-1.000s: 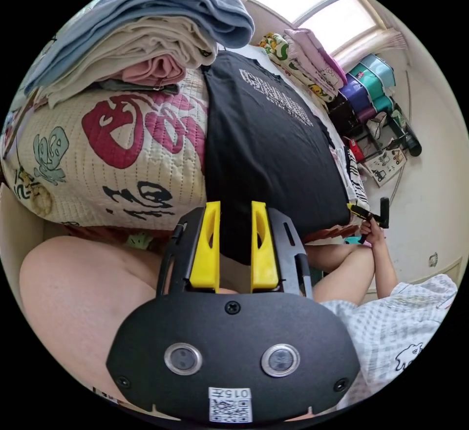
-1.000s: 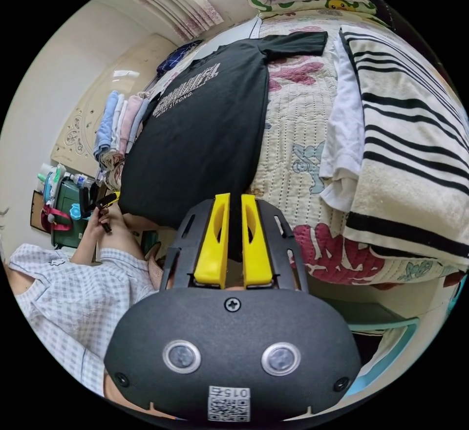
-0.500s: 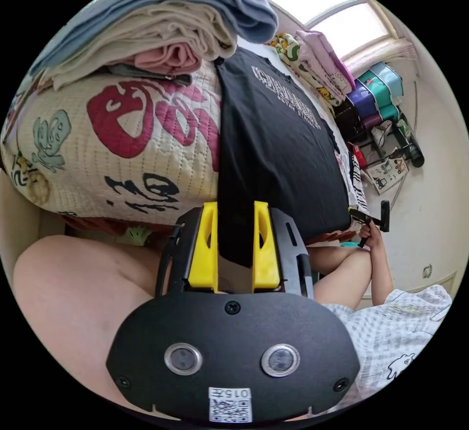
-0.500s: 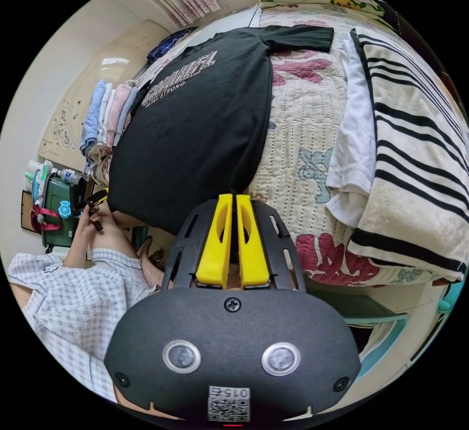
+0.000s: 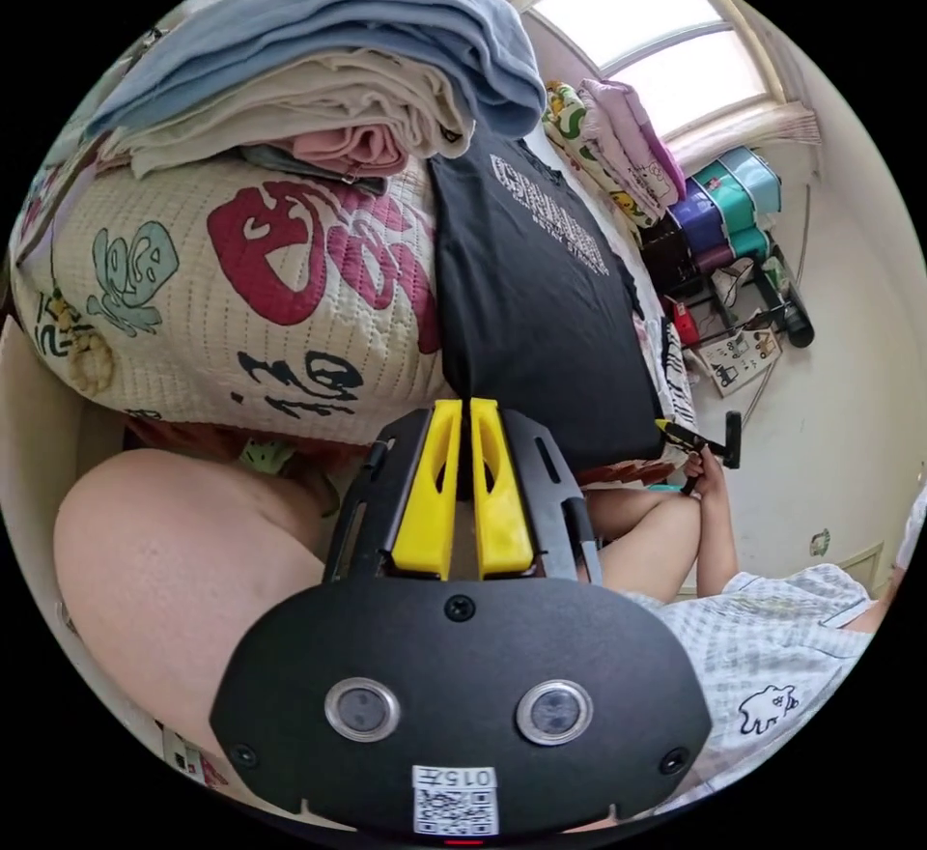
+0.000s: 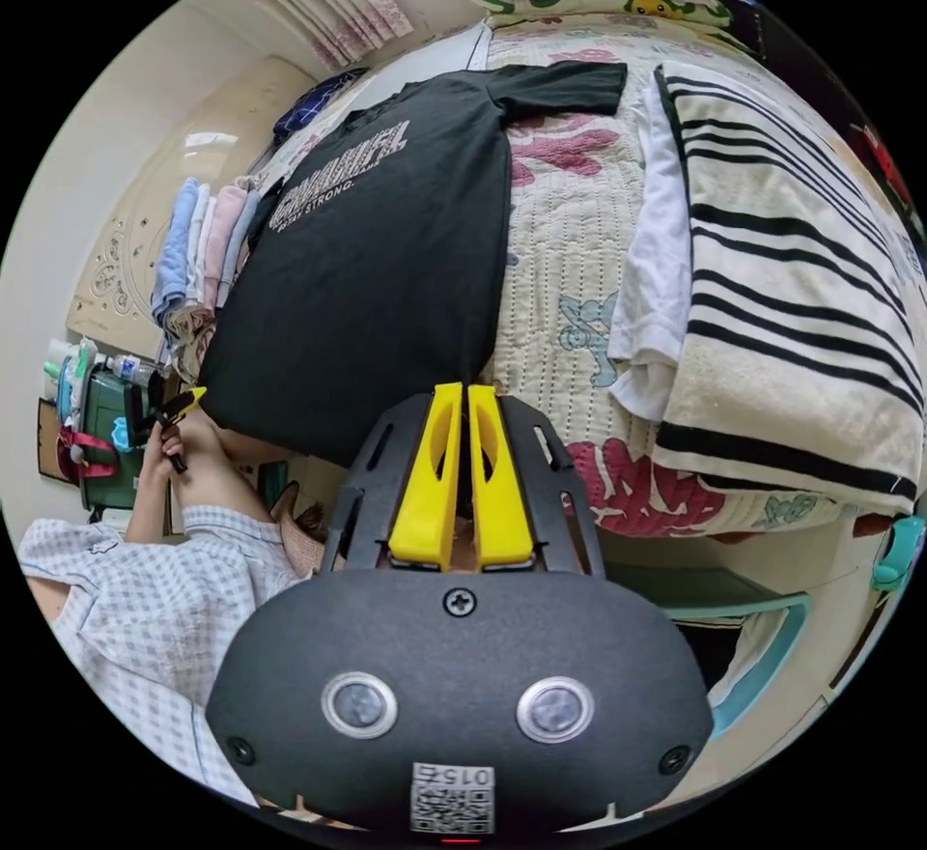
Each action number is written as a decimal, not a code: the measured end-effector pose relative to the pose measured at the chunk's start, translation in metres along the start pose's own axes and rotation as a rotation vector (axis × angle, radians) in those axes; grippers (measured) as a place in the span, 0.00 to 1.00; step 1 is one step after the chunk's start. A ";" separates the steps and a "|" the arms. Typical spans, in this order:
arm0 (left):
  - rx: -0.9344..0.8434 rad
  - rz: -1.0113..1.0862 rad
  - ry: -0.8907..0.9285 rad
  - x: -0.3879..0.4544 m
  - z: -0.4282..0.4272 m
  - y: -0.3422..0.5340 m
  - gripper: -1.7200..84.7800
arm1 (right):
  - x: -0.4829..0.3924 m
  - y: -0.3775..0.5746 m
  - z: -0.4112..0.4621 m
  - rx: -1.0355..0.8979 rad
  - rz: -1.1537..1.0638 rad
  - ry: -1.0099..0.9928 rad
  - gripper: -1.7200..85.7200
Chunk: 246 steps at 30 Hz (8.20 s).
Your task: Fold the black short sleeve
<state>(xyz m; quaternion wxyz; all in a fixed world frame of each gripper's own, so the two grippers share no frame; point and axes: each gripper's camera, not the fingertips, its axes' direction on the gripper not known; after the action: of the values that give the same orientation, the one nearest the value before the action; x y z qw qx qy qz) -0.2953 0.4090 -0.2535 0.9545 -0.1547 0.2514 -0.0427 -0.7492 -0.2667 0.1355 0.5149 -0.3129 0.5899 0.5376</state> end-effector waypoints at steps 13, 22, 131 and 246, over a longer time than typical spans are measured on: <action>0.022 0.095 -0.321 0.078 0.062 0.002 0.02 | -0.060 0.018 0.096 -0.150 -0.113 0.275 0.02; -0.107 0.193 -0.367 0.105 0.080 -0.016 0.02 | -0.079 0.051 0.115 -0.148 -0.194 0.332 0.02; 0.107 0.541 -0.002 0.326 0.473 -0.440 0.03 | -0.009 -0.367 -0.094 0.540 -0.047 -0.054 0.02; 0.151 0.715 -0.330 0.141 0.168 -0.176 0.03 | 0.153 -0.569 0.641 0.083 -0.083 0.150 0.02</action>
<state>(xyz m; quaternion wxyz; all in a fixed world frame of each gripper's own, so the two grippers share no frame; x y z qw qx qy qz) -0.0905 0.2659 -0.1250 0.9454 0.0085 0.1290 0.2990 -0.0928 0.2459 -0.1171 0.5038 -0.3549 0.6348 0.4661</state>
